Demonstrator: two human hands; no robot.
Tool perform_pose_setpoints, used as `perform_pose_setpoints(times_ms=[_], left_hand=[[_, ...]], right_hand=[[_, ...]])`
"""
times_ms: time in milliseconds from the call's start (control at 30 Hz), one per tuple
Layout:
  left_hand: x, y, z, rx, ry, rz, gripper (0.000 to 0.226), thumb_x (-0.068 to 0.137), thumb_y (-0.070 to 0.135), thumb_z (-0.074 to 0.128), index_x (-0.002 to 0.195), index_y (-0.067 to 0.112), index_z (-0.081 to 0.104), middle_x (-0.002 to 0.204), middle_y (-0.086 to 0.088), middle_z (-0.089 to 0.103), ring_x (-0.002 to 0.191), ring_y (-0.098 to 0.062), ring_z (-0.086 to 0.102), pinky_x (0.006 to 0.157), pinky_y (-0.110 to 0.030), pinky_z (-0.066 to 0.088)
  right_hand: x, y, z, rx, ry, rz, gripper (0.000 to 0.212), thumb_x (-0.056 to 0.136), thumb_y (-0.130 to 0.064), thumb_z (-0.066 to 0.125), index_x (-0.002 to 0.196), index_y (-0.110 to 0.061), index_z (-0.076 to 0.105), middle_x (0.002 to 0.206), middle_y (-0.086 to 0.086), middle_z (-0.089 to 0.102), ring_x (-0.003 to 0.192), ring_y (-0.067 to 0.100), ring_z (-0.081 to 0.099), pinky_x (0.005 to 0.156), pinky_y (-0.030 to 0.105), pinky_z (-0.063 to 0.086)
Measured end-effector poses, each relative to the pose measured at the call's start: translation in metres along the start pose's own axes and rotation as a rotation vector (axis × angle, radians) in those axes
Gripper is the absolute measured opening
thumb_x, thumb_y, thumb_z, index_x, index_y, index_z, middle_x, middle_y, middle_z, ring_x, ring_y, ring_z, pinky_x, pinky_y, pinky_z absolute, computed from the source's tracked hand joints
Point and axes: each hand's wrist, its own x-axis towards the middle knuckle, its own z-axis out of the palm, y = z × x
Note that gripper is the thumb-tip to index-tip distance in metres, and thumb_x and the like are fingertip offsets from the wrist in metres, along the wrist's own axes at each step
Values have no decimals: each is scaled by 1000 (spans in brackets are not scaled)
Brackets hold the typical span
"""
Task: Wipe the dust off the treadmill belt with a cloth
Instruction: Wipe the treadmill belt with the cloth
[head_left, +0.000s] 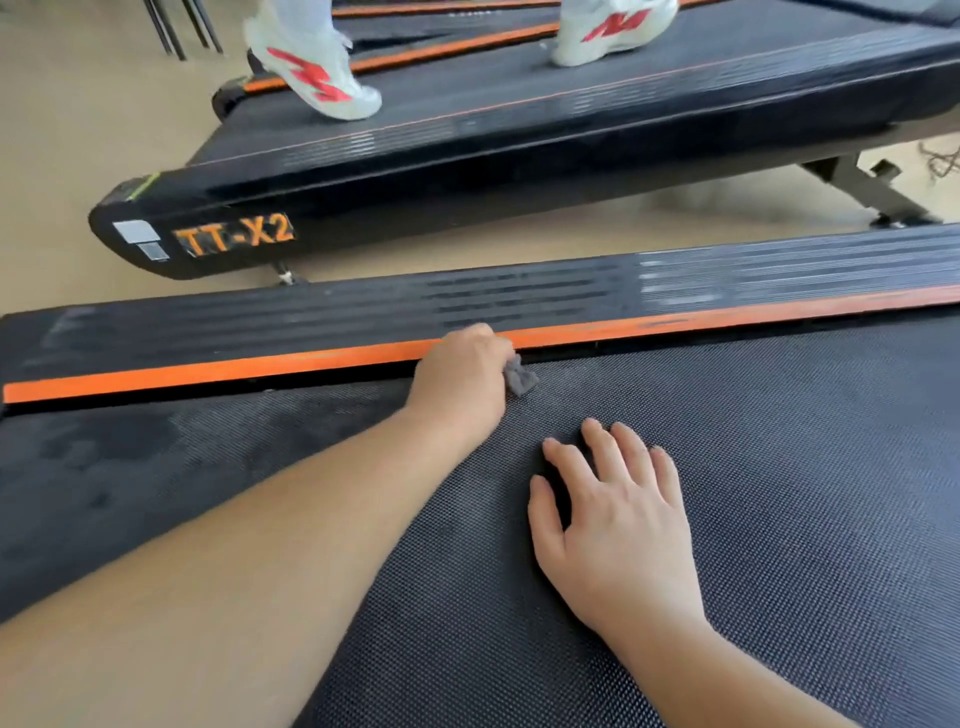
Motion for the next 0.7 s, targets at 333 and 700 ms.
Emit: perform_pose_setpoints(times_ms=[333, 700], left_hand=[[-1, 22, 6, 3, -194, 172, 15, 94, 22, 52, 101, 23, 65, 98, -3, 53, 95, -32, 58, 77, -44, 50], [17, 58, 19, -57, -116, -162, 14, 86, 17, 59, 86, 14, 73, 92, -7, 73, 93, -31, 67, 73, -33, 51]], right_hand=[[2, 1, -1, -2, -11, -5, 45, 96, -52, 43, 129, -31, 65, 145, 5, 58, 141, 36, 44, 117, 57, 30], [2, 2, 0, 14, -15, 1, 40, 95, -50, 46, 124, -30, 65, 142, 5, 59, 139, 38, 45, 116, 59, 30]])
